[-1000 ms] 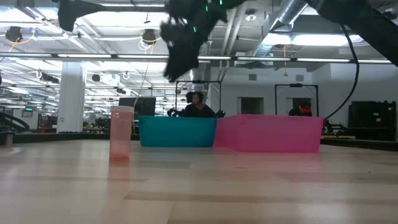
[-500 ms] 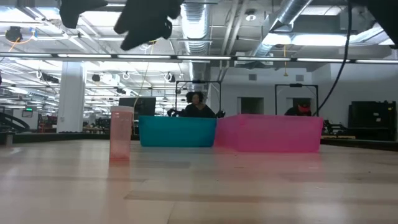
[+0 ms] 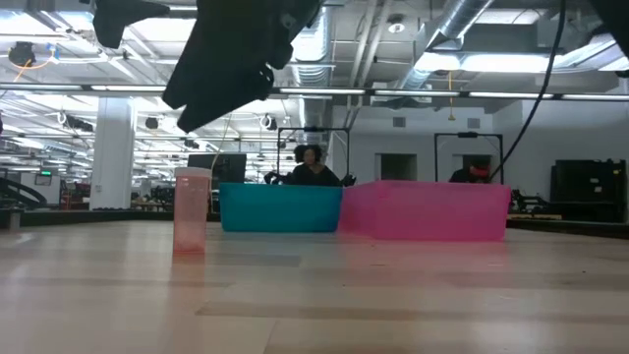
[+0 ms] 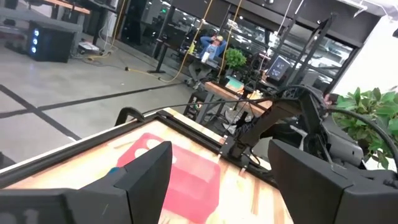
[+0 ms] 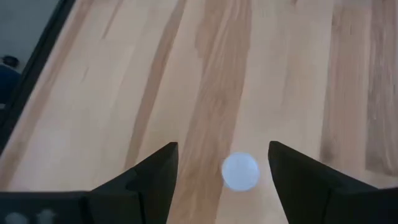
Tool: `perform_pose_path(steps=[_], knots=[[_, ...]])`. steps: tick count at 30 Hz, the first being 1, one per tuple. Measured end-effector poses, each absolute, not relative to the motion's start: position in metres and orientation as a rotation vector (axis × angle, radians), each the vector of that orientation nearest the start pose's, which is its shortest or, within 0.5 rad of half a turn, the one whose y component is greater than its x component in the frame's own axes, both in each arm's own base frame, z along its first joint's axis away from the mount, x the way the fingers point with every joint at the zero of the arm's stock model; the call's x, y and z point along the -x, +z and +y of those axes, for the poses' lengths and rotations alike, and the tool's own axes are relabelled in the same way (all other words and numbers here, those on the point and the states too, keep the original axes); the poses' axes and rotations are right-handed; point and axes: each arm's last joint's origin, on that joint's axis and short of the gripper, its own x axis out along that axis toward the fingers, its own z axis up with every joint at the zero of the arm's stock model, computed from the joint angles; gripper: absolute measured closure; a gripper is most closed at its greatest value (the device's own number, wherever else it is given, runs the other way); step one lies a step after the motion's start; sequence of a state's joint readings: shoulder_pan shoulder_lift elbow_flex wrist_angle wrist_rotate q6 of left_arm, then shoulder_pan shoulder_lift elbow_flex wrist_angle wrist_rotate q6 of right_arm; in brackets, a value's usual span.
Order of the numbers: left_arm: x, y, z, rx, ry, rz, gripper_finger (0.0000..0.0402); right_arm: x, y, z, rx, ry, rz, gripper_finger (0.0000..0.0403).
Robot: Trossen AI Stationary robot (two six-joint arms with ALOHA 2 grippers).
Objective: Pick and place medicine bottles into bin by pill shape (circle, oval)
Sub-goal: Put the red pill bottle into the blue bin
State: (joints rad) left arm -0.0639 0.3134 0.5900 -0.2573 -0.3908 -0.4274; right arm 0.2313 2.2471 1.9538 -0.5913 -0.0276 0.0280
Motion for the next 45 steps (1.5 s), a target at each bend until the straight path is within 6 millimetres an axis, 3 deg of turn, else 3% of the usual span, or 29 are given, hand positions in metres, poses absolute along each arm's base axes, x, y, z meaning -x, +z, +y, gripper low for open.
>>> perform_pose_path(steps=[13,19,31,45], knots=[[-0.083,0.309,0.006,0.421,0.330,-0.064,0.0142,-0.490,0.224,0.109,0.105,0.224,0.829,0.0145],[-0.083,0.309,0.006,0.422,0.331,-0.066,0.0142,-0.498,0.186,0.113,0.104,0.239,0.903,0.0145],[-0.083,0.309,0.006,0.423,0.331,-0.068,0.0142,-0.497,0.182,0.104,0.096,0.217,0.945,0.0147],[-0.083,0.309,0.006,0.423,0.331,-0.069,0.0142,-0.495,0.174,0.109,0.111,0.241,0.986,0.0224]])
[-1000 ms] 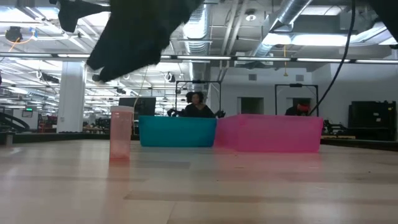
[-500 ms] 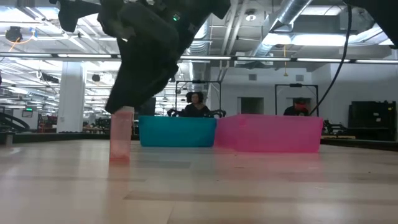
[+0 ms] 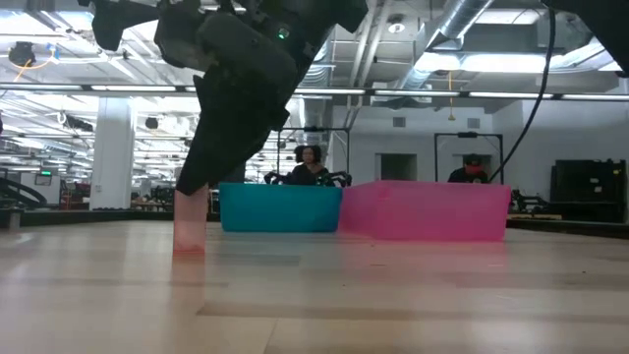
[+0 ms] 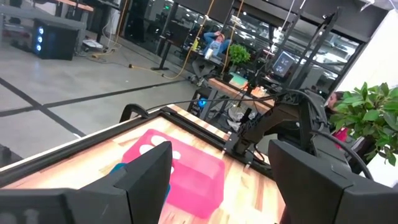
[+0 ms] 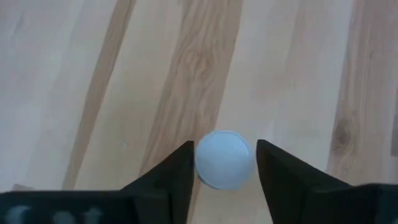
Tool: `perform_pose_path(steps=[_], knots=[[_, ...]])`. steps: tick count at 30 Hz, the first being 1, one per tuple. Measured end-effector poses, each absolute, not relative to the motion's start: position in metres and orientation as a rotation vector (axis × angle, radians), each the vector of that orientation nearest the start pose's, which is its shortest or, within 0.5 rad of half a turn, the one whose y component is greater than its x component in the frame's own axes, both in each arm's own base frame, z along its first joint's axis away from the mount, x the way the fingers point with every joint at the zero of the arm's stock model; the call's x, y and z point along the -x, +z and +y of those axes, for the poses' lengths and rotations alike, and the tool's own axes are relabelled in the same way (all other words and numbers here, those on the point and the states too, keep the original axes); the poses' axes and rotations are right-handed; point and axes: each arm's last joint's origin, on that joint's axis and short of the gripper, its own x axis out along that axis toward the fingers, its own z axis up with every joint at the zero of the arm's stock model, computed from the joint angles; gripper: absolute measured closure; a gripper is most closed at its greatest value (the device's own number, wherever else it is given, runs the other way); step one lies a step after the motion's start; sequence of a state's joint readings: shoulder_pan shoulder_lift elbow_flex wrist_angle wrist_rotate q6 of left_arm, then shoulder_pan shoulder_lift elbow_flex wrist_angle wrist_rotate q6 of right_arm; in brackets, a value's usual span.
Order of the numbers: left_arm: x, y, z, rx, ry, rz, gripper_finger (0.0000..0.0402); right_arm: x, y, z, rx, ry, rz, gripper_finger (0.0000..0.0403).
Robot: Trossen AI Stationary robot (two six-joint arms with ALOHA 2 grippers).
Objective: Pick and place medicine bottles into bin by pill shape (circle, oval)
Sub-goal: Put the red pill bottle into the blue bin
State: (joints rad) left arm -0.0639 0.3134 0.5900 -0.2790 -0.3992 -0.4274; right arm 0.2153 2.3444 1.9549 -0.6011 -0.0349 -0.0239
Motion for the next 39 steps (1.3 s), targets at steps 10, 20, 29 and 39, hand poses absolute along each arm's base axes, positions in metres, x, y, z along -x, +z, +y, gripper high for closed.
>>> perform_pose_path(steps=[10,20,29,39], knots=[[-0.083,0.309,0.006,0.423,0.331,-0.069,0.0142,-0.495,0.176,0.108,0.115,0.239,0.982,0.0308],[-0.083,0.310,0.006,0.427,0.329,-0.079,0.0142,-0.481,0.256,0.047,0.066,0.104,0.858,0.0285],[-0.083,0.312,0.006,0.429,0.331,-0.093,0.0142,-0.461,0.303,-0.058,0.014,-0.212,0.760,0.0288],[-0.083,0.313,0.006,0.435,0.333,-0.103,0.0142,-0.474,0.255,-0.089,-0.016,-0.261,0.879,0.0287]])
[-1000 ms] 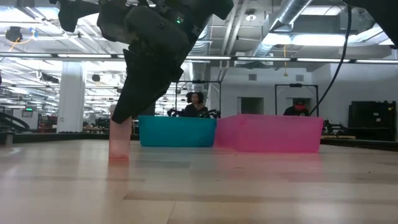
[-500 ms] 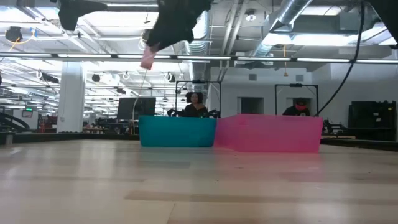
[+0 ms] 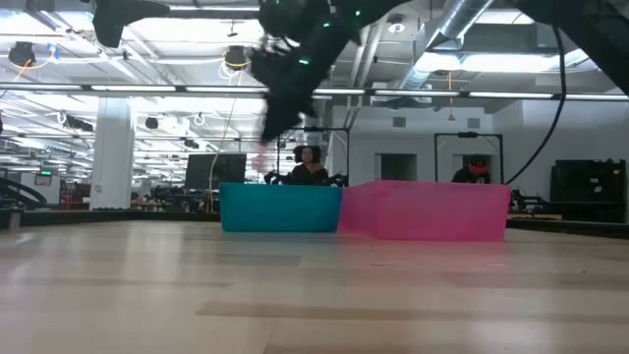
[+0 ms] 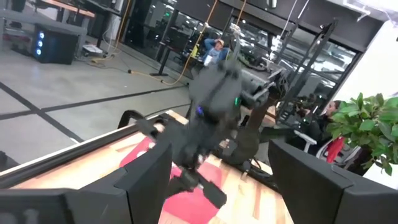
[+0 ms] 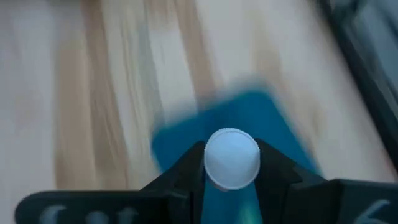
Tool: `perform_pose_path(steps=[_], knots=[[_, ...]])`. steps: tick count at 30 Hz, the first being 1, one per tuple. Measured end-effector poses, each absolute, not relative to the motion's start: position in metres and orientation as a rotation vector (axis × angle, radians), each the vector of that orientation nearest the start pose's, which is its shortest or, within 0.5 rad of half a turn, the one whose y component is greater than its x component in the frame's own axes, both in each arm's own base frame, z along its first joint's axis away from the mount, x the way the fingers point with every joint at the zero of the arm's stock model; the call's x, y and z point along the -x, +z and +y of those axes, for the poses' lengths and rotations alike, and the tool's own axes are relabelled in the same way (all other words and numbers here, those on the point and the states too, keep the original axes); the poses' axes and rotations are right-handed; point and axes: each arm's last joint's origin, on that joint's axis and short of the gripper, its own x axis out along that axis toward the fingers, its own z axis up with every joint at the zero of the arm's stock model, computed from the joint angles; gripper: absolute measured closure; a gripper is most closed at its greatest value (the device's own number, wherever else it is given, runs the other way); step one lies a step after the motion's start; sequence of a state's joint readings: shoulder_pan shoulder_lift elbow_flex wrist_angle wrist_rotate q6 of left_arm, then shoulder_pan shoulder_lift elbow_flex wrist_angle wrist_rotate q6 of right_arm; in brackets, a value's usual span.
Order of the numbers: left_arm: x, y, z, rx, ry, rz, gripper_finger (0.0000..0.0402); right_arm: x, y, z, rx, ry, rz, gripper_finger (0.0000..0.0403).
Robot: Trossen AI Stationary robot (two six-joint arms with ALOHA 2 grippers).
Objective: Pick and place medicine bottles into bin by pill shape (circle, oval)
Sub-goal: Put the red pill bottle into the blue bin
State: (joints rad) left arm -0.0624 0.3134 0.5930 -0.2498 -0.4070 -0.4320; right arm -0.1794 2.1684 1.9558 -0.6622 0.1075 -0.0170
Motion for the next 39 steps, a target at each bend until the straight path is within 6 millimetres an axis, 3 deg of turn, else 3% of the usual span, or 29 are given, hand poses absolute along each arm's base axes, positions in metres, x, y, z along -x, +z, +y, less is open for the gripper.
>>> perform_pose_path(steps=[6,8,14,39], knots=[[-0.082,0.315,0.008,0.465,0.380,-0.136,0.0142,-0.480,0.218,-0.096,0.066,-0.250,1.001,0.0287],[-0.081,0.315,0.009,0.469,0.406,-0.146,0.0142,-0.487,0.214,-0.103,0.066,-0.266,0.945,0.0287],[-0.080,0.317,0.010,0.491,0.435,-0.178,0.0142,-0.484,0.200,-0.111,0.076,-0.256,1.016,0.0285],[-0.078,0.317,0.010,0.500,0.451,-0.189,0.0142,-0.481,0.204,-0.133,0.094,-0.238,0.986,0.0285]])
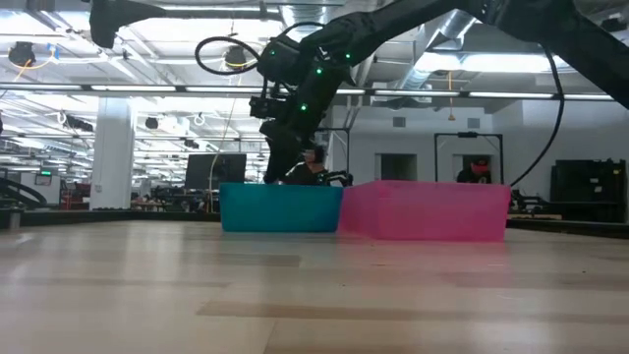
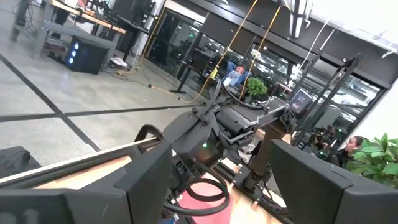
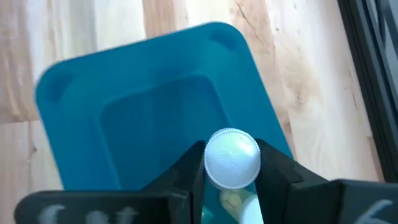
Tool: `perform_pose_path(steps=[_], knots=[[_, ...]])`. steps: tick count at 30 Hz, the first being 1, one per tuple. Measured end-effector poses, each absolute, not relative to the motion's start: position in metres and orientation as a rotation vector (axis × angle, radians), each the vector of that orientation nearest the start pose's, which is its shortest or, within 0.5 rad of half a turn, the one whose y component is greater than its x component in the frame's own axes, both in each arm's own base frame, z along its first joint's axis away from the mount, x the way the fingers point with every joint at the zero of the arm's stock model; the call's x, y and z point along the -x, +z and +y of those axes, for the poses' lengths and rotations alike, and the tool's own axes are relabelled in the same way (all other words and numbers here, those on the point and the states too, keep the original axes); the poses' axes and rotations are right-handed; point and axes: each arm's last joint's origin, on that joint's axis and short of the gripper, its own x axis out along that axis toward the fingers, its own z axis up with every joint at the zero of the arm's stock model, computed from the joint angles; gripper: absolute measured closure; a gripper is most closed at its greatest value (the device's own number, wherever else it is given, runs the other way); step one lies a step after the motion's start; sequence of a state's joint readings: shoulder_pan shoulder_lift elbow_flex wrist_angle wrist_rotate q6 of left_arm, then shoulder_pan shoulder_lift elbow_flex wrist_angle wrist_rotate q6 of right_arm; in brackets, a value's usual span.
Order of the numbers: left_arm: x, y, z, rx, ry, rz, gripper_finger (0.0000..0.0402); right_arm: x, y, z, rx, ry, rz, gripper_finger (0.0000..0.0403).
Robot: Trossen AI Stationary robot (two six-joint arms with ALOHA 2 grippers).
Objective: Pick and place medicine bottles into bin by pill shape (circle, oval)
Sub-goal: Put the red pill bottle into the blue bin
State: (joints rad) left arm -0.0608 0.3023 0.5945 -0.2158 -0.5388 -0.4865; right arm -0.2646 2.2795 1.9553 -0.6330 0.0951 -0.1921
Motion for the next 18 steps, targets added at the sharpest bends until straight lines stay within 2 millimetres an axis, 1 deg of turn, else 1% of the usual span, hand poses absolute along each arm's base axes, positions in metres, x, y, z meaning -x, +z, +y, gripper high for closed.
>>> perform_pose_path(steps=[12,14,18], knots=[[-0.078,0.317,0.010,0.495,0.452,-0.185,0.0142,-0.484,0.206,-0.134,0.092,-0.244,0.945,0.0285],[-0.079,0.317,0.010,0.495,0.452,-0.185,0.0142,-0.484,0.202,-0.134,0.089,-0.246,0.938,0.0285],[-0.079,0.317,0.010,0.495,0.452,-0.185,0.0142,-0.480,0.187,-0.134,0.076,-0.247,0.968,0.0285]])
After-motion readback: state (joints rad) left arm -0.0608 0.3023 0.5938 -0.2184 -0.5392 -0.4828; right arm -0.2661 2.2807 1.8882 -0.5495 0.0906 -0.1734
